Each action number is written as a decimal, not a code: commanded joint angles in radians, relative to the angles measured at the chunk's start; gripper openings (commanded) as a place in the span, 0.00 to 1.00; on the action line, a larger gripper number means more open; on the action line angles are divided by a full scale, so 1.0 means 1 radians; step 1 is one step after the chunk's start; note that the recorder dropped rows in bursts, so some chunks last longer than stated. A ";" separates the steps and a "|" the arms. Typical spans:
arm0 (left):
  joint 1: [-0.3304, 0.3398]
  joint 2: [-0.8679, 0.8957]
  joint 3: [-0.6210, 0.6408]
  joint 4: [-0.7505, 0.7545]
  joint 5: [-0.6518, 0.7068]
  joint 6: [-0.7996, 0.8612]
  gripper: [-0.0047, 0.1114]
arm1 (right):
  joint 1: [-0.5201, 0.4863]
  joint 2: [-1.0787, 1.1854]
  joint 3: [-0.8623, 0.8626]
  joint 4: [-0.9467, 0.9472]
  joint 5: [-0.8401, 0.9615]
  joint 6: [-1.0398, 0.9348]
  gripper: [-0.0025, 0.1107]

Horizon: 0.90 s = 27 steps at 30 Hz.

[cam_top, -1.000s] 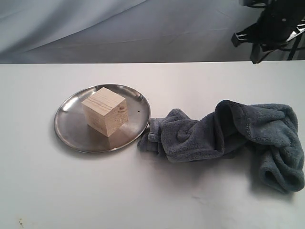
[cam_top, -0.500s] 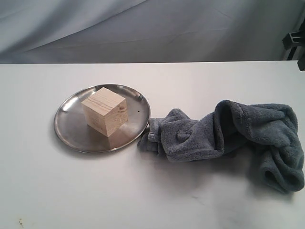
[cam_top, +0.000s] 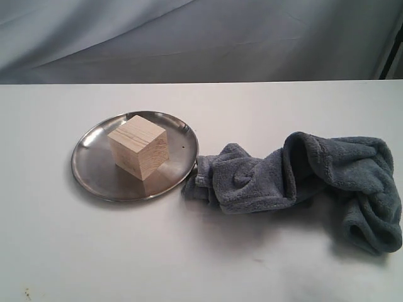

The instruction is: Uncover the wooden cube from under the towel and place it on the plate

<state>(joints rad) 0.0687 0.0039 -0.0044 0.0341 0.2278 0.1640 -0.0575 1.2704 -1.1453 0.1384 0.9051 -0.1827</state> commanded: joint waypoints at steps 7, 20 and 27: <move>0.002 -0.004 0.004 0.003 -0.013 -0.003 0.04 | -0.002 -0.239 0.144 0.012 -0.070 0.016 0.02; 0.002 -0.004 0.004 0.003 -0.013 -0.003 0.04 | -0.002 -0.599 0.348 0.012 -0.159 0.052 0.02; 0.002 -0.004 0.004 0.003 -0.013 -0.003 0.04 | -0.002 -0.857 0.452 0.012 -0.161 0.052 0.02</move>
<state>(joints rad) 0.0687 0.0039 -0.0044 0.0341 0.2278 0.1640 -0.0575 0.4684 -0.7167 0.1466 0.7563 -0.1323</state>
